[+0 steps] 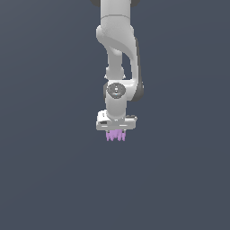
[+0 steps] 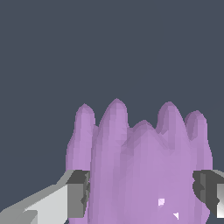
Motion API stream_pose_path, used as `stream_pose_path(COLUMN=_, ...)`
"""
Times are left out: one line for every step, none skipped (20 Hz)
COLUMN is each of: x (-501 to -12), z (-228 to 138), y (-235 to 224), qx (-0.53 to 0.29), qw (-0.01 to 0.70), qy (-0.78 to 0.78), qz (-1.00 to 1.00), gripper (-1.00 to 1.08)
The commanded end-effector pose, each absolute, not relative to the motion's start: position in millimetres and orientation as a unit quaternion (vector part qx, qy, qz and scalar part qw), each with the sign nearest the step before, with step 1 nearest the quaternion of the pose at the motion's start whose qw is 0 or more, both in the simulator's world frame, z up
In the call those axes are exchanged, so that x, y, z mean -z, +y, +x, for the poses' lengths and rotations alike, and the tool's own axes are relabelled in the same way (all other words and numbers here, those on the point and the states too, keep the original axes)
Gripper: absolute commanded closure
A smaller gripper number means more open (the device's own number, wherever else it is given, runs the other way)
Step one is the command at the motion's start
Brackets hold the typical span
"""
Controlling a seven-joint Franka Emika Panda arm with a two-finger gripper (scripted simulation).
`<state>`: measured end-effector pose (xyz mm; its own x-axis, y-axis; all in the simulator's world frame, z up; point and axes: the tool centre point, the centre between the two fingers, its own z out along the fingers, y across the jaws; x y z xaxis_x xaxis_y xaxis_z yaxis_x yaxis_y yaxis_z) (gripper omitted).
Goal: Pick up the object and move it to a goal position.
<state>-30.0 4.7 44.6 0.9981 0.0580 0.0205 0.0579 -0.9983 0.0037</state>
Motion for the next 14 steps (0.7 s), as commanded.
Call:
stream_pose_path(x=-56.6, z=-26.8, y=12.9, qx=-0.01, qw=0.001, qy=0.03, qz=1.0, gripper=1.08)
stream_pose_path(x=-62.4, z=-25.4, y=16.8, qx=-0.01, qw=0.001, qy=0.03, qz=1.0, gripper=1.08)
stream_pose_path(x=-68.6, z=-23.8, y=21.0, qx=-0.01, qw=0.001, qy=0.03, qz=1.0, gripper=1.08)
stream_pose_path(x=-75.7, z=-22.2, y=25.4, qx=-0.01, qw=0.001, qy=0.03, qz=1.0, gripper=1.08)
stream_pose_path(x=-82.8, z=-20.3, y=30.3, qx=-0.009, qw=0.001, qy=0.03, qz=1.0, gripper=1.08)
stream_pose_path(x=-90.5, z=-18.4, y=35.4, qx=-0.009, qw=0.001, qy=0.03, qz=1.0, gripper=1.08)
stream_pose_path(x=-98.6, z=-16.3, y=40.8, qx=-0.009, qw=0.001, qy=0.03, qz=1.0, gripper=1.08)
stream_pose_path(x=-107.2, z=-14.1, y=46.4, qx=-0.008, qw=0.001, qy=0.03, qz=1.0, gripper=1.08)
stream_pose_path(x=-116.0, z=-11.7, y=52.3, qx=-0.008, qw=0.001, qy=0.03, qz=1.0, gripper=1.08)
stream_pose_path(x=-125.1, z=-9.3, y=58.3, qx=-0.008, qw=0.001, qy=0.031, qz=1.0, gripper=1.08)
stream_pose_path(x=-134.5, z=-6.9, y=64.5, qx=-0.007, qw=0.001, qy=0.031, qz=1.0, gripper=1.08)
stream_pose_path(x=-143.8, z=-4.3, y=70.7, qx=-0.007, qw=0.001, qy=0.031, qz=0.999, gripper=1.08)
stream_pose_path(x=-153.4, z=-1.7, y=77.0, qx=-0.006, qw=0.001, qy=0.031, qz=0.999, gripper=1.08)
stream_pose_path(x=-162.8, z=0.9, y=83.3, qx=-0.006, qw=0.001, qy=0.031, qz=0.999, gripper=1.08)
